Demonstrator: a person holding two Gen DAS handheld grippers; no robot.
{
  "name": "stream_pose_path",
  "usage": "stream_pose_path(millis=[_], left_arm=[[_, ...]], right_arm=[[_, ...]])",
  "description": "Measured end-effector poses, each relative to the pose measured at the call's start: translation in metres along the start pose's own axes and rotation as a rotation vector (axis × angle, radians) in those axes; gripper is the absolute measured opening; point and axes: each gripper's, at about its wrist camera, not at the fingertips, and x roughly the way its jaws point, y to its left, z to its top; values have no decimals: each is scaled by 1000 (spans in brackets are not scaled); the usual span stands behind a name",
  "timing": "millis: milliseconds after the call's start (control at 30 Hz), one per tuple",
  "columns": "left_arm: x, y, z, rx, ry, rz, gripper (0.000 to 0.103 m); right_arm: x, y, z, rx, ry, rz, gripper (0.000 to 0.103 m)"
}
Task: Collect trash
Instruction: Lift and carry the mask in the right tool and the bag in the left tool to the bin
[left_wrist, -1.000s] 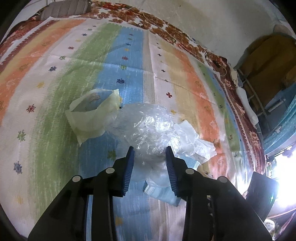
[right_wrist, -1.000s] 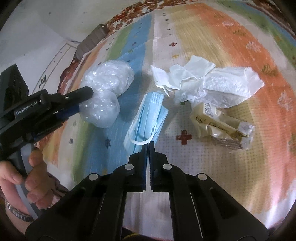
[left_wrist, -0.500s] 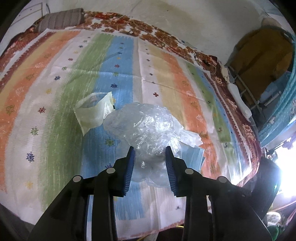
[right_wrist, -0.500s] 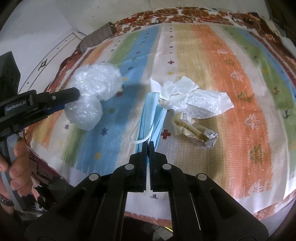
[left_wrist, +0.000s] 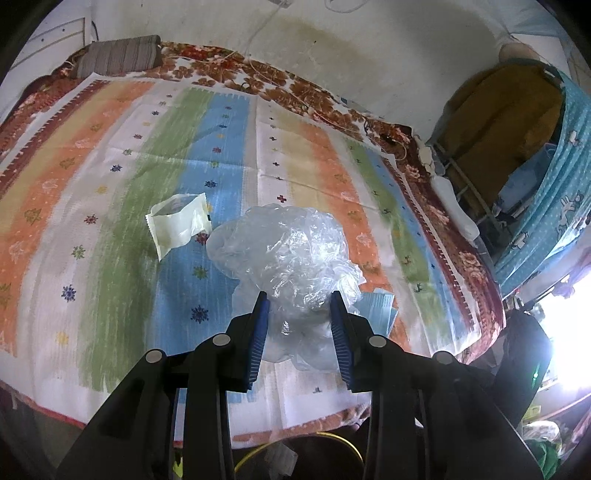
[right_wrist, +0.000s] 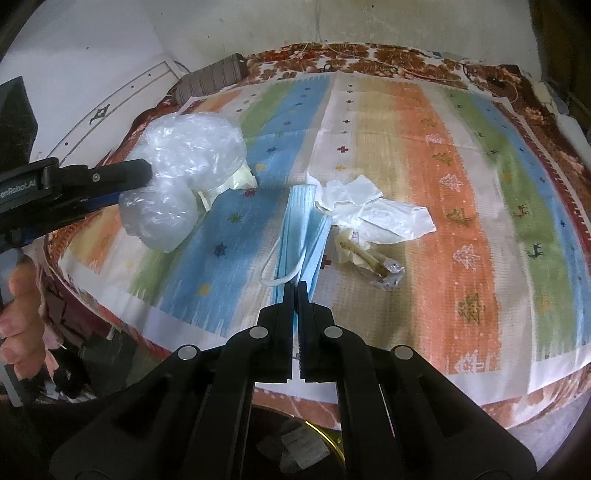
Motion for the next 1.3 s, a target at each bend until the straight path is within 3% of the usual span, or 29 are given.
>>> stream_pose_path(millis=[133,567,833,1000,1300], left_arm=[[-16,-13,-5,51,-35,3,32],[-67,-31,-26,58,-107,-71,32],[-89,-39,-47,100,-128,-26,32],[-99,-46,-65,103,-118,-44,32],[-132,-58,-107,120,-207,-39,32]], right_arm=[[-15,9,-5,-49,-25,-26,1],[-76,16,-30,-89,-100,-9,1],[-103,15,-48,-81,-125,-9,1],[-115,15,-59,-78,-137,18,1],[-134,28,-88,-119,-155,21,1]])
